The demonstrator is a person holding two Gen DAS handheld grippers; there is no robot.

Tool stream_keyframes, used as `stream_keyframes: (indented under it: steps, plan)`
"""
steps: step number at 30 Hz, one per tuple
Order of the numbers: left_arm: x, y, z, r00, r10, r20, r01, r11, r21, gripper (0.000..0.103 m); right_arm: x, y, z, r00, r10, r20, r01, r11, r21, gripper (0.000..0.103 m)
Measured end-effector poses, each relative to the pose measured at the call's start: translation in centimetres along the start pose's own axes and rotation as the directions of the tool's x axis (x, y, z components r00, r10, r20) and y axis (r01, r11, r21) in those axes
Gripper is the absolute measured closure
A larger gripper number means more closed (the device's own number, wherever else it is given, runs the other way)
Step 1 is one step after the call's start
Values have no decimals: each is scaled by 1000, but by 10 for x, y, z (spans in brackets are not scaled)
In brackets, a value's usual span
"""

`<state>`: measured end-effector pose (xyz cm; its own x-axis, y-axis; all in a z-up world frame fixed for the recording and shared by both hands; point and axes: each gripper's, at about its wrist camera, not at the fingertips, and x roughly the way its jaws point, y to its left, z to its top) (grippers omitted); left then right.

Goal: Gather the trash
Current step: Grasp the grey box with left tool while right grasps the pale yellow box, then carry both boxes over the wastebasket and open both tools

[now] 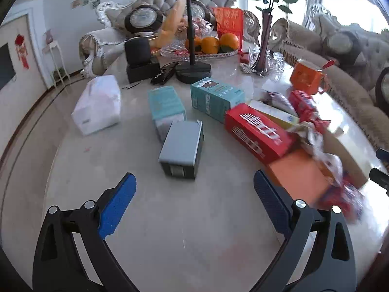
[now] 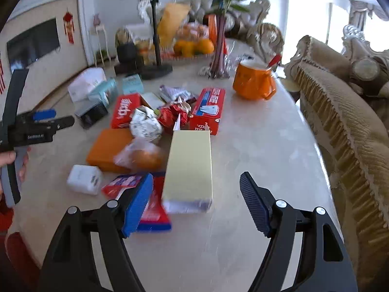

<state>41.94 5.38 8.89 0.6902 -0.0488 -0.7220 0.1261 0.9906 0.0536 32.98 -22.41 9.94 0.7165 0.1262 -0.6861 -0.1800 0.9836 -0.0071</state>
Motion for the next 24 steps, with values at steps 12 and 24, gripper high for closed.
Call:
stream_keyframes:
  steps: [12,24]
  plan:
    - [63,8,25,996,15,-85,-20,998,-58,20,62,-7,15,992,-11,-129,13,1000,9,35]
    - [35,17,2,994,-56,-98,45,992,-117,59,23,-23,4,998,34,-48,-28,993,117,59]
